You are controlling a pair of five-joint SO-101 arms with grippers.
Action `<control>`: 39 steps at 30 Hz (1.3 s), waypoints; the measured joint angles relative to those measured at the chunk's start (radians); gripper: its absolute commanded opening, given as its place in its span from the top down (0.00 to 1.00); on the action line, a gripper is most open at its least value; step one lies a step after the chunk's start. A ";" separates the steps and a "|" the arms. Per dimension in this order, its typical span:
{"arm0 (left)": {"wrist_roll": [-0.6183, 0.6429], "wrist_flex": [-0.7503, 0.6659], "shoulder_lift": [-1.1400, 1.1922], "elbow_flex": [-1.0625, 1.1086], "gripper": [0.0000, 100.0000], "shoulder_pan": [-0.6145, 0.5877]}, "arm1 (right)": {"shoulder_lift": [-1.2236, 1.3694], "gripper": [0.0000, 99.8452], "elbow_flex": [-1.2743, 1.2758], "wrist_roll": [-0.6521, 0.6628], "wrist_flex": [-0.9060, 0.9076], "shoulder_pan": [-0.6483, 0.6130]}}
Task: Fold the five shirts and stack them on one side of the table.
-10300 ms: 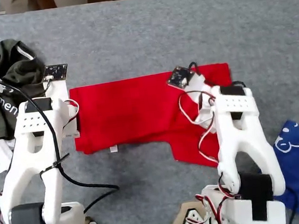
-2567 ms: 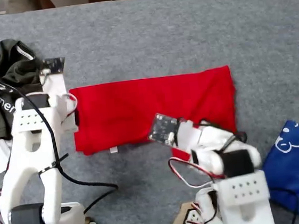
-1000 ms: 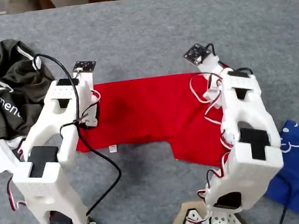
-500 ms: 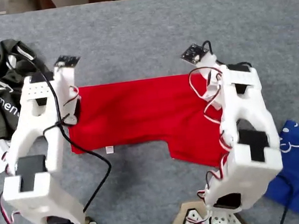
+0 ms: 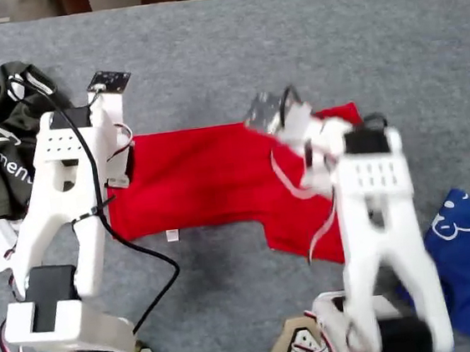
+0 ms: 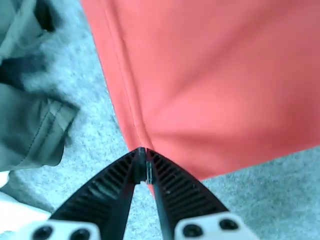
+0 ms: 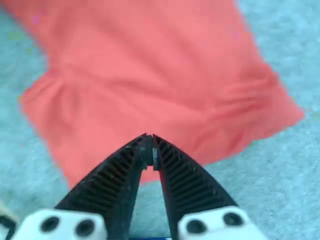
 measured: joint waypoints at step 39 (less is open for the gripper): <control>-0.025 0.000 -0.244 0.262 0.98 -0.034 | -0.727 0.78 0.747 0.341 0.063 -0.011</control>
